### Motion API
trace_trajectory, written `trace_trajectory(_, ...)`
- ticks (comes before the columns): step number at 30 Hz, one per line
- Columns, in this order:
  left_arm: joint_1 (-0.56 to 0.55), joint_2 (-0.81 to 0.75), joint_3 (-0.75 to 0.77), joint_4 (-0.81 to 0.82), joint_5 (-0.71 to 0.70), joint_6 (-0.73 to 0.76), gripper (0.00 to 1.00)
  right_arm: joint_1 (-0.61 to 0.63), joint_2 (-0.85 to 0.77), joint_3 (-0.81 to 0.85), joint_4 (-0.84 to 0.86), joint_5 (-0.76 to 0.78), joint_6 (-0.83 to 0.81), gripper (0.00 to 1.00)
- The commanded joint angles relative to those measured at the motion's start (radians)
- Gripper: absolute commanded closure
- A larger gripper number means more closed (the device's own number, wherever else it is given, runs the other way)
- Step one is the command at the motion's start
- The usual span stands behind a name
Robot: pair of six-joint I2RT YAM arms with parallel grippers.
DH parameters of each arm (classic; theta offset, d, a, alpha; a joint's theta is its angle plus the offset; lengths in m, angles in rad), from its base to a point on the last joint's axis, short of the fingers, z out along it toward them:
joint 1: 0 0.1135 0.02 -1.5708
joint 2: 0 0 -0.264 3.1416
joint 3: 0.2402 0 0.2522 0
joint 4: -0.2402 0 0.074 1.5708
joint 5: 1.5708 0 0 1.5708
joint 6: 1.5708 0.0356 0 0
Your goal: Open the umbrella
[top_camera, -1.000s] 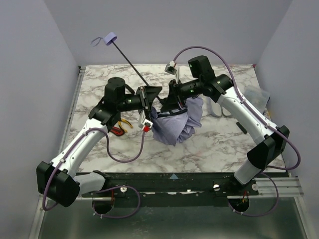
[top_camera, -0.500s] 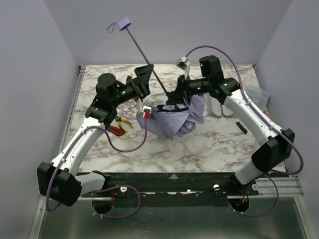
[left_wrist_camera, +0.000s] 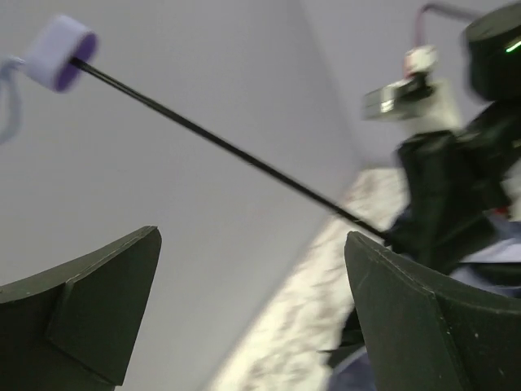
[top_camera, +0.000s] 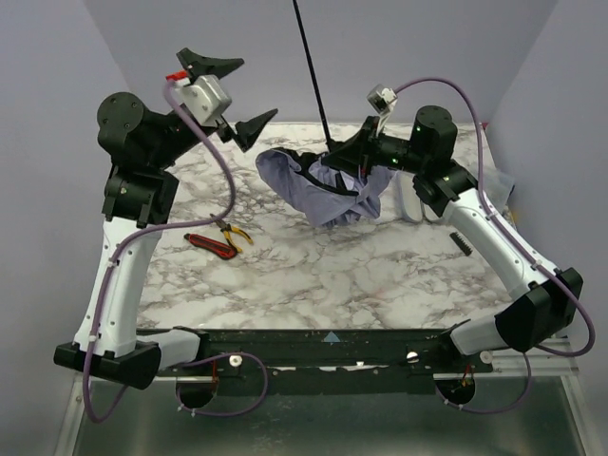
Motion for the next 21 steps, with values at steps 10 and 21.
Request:
trace_trajectory(10, -0.075, 0.171, -0.099, 0.394, 0.151, -1.296, 0.21, 0.082, -0.019, -0.025, 0.246, 0.039, -0.011, 1.0)
trace_trajectory(21, -0.092, 0.227, -0.06, 0.451, 0.186, -1.315, 0.61, 0.134, -0.033, -0.054, 0.219, 0.042, -0.089, 1.0)
